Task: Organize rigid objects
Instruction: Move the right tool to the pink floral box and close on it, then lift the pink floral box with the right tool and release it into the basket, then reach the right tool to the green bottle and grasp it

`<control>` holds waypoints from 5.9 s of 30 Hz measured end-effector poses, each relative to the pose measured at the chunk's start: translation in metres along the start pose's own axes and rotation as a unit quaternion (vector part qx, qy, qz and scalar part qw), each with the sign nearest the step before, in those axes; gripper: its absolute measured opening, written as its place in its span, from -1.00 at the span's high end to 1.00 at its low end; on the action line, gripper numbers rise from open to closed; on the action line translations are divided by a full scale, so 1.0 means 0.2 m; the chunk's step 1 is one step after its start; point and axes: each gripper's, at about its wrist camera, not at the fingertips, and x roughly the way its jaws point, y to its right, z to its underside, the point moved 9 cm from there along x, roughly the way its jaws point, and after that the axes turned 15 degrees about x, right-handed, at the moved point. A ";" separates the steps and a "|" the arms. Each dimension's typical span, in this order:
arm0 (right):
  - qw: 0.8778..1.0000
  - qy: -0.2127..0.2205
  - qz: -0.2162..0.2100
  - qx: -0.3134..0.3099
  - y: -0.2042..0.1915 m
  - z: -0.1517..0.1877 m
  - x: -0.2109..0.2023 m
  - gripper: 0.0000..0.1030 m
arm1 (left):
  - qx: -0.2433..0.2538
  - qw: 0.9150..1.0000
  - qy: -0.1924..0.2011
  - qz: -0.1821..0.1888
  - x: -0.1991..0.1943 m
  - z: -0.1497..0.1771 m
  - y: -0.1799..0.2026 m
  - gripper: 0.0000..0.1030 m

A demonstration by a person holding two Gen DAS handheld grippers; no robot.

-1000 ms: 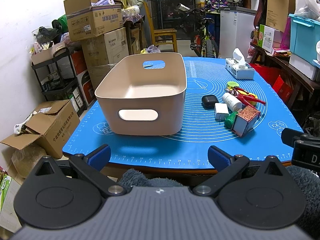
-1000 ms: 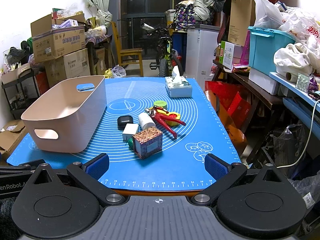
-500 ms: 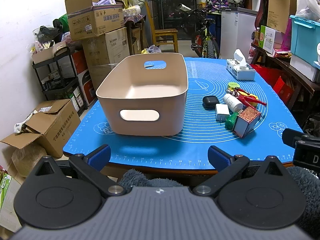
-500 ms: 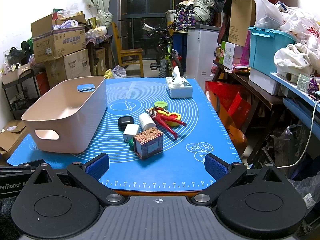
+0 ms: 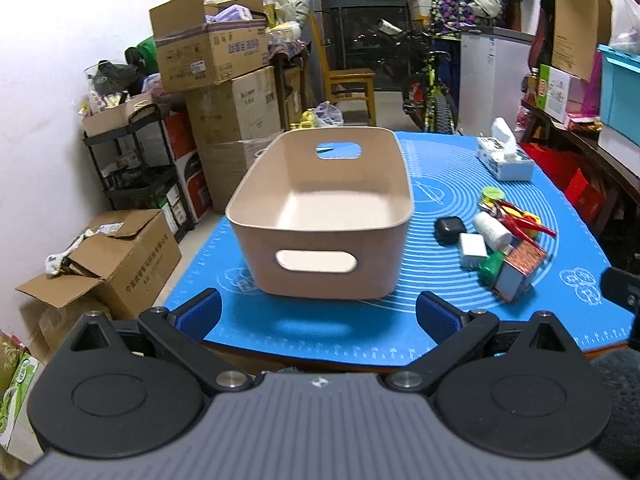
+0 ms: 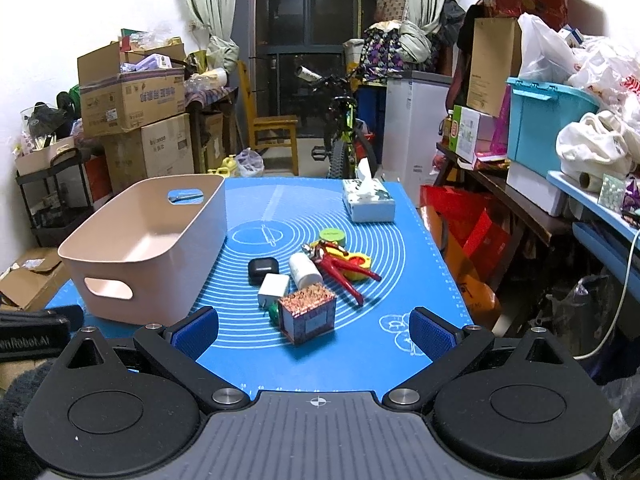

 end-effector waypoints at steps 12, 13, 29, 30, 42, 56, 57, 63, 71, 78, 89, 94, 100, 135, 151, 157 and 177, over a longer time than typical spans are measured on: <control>1.000 -0.014 -0.009 -0.005 -0.05 -0.11 0.16 -0.95 | -0.031 0.999 -0.011 -0.015 0.11 -0.17 -0.23 -0.99; 1.000 -0.018 -0.011 -0.005 -0.05 -0.11 0.18 -0.96 | -0.034 0.999 -0.014 -0.015 0.14 -0.19 -0.26 -0.99; 0.991 -0.130 0.007 0.010 -0.02 -0.05 0.81 -0.96 | -0.065 0.993 -0.098 0.003 0.68 -0.15 -0.48 -0.98; 0.990 -0.140 0.006 0.014 -0.01 -0.04 0.85 -0.95 | -0.069 0.992 -0.106 0.006 0.71 -0.14 -0.50 -0.98; 0.977 -0.208 -0.006 -0.052 -0.04 0.05 1.17 -0.95 | -0.092 0.980 -0.172 0.037 0.96 -0.07 -0.54 -0.70; 0.968 -0.228 -0.023 -0.100 -0.08 0.12 1.24 -0.76 | -0.071 0.975 -0.207 0.043 1.05 -0.03 -0.52 0.11; 0.968 -0.229 -0.023 -0.101 -0.08 0.12 1.24 -0.75 | -0.073 0.975 -0.205 0.048 1.05 -0.03 -0.52 0.16; 0.967 -0.232 -0.031 -0.102 -0.06 0.11 1.22 -0.60 | -0.087 0.973 -0.200 0.076 1.06 -0.05 -0.50 0.50; 0.969 -0.224 -0.045 -0.092 -0.06 0.09 1.16 -0.36 | -0.080 0.974 -0.196 0.080 1.07 -0.05 -0.50 0.54; 0.978 -0.187 -0.040 -0.088 -0.06 0.02 1.11 -0.36 | -0.076 0.974 -0.193 0.087 1.07 -0.05 -0.48 0.75; 0.989 -0.101 -0.057 -0.087 -0.24 -0.28 1.01 -0.36 | -0.073 0.974 -0.194 0.094 1.07 -0.04 -0.47 0.86; 0.991 -0.057 -0.087 -0.083 -0.43 -0.44 0.98 -0.36 | -0.072 0.974 -0.195 0.093 1.07 -0.05 -0.46 0.86; 0.988 -0.020 -0.127 -0.082 -0.72 -0.56 0.97 -0.36 | -0.070 0.974 -0.195 0.092 1.07 -0.05 -0.46 0.86; 0.945 -0.239 -0.064 -0.213 -1.37 0.02 1.46 -0.36 | -0.063 0.974 -0.198 0.088 1.07 -0.03 -0.46 0.85; 0.967 -0.174 -0.093 -0.159 -1.27 -0.19 1.30 -0.58 | -0.063 0.974 -0.199 0.090 1.07 -0.04 -0.46 0.85; 0.981 -0.133 -0.086 -0.113 -1.08 -0.37 1.19 -0.61 | -0.062 0.974 -0.199 0.089 1.07 -0.04 -0.46 0.85; 0.985 -0.159 0.068 -0.015 -0.19 -0.24 1.16 -0.59 | -0.061 0.974 -0.199 0.088 1.07 -0.04 -0.46 0.84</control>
